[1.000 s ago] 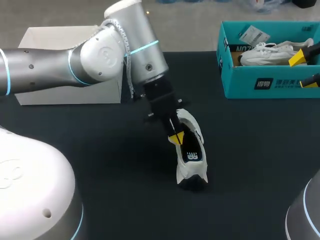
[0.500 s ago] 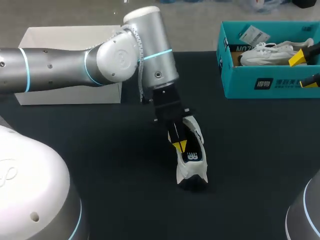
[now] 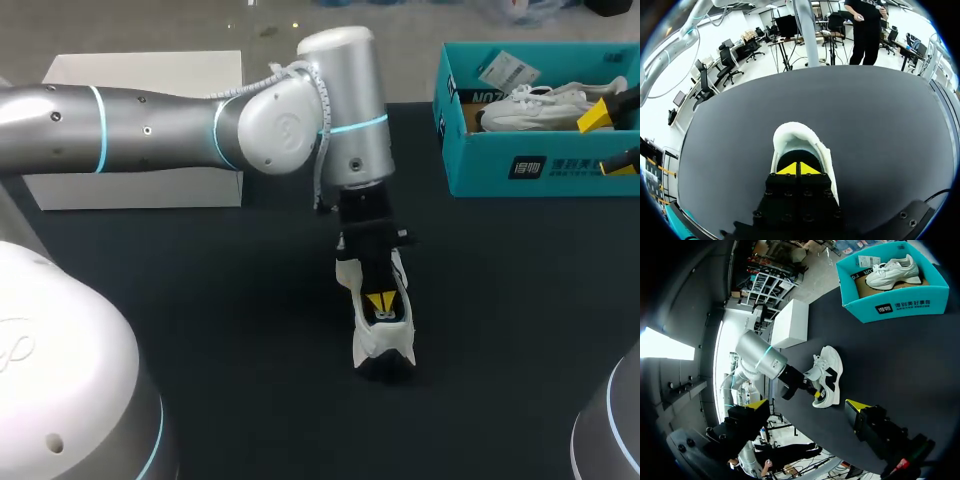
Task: Take the shoe out of the shoebox, open the shoe tongue, remove and reinsert the insole, then place the shoe into the shoebox
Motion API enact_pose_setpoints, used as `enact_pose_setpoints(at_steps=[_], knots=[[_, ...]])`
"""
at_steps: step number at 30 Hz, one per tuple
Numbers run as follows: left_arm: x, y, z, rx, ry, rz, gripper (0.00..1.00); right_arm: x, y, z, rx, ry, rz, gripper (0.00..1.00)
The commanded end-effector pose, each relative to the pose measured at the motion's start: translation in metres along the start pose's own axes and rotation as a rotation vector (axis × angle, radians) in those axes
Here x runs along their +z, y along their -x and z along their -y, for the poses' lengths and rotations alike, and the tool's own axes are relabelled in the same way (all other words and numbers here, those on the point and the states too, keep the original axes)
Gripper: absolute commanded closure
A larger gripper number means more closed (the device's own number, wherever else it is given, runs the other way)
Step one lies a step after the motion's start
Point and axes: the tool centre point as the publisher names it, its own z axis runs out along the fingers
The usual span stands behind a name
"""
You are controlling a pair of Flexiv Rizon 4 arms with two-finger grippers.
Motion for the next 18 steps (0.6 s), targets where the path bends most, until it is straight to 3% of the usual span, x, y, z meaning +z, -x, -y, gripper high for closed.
enact_pose_setpoints(at_steps=[1,18], knots=[[0.007,-0.001,0.002,-0.001,0.031,0.011,1.00,0.001,0.000,0.000,0.002,0.000,0.003,0.00],[0.030,-0.005,-0.015,0.002,0.038,0.001,1.00,0.001,0.000,0.000,0.002,0.000,0.003,0.00]])
